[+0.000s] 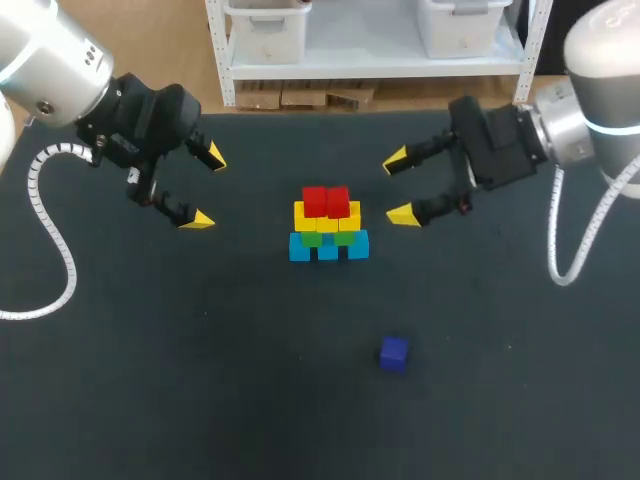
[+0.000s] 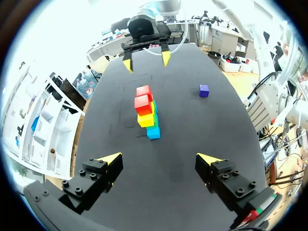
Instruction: Place the blue cubes, place green cubes on the blue cubes, place the yellow cubes on the green cubes, then place the red cubes on the yellow cubes, and place purple cube on the red cubes.
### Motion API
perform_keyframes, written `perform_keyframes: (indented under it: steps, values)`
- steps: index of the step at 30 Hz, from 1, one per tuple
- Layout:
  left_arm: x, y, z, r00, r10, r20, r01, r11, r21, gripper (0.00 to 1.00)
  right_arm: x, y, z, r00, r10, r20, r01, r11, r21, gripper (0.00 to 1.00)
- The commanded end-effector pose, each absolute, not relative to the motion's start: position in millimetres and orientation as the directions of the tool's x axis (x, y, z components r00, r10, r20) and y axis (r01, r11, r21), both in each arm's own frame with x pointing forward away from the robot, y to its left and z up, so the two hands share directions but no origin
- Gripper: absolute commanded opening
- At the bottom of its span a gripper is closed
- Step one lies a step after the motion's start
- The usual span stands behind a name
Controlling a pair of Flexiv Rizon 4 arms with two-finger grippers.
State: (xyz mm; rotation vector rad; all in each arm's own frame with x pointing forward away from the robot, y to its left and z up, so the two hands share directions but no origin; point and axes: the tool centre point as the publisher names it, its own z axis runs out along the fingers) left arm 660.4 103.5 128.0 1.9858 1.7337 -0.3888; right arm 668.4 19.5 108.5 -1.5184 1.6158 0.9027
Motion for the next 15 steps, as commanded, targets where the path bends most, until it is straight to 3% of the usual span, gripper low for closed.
perform_keyframes:
  steps: [1,15]
  values:
    - [660,104,128,0.163,0.847,-0.505,0.982,-0.091,0.165,1.00,632,8,111,-0.057,-0.494,-0.867,-0.992,0.129,-0.008,1.00]
    - [660,104,128,0.163,0.847,-0.505,0.982,-0.091,0.165,1.00,551,11,76,-0.161,-0.463,-0.872,-0.960,0.280,0.028,1.00]
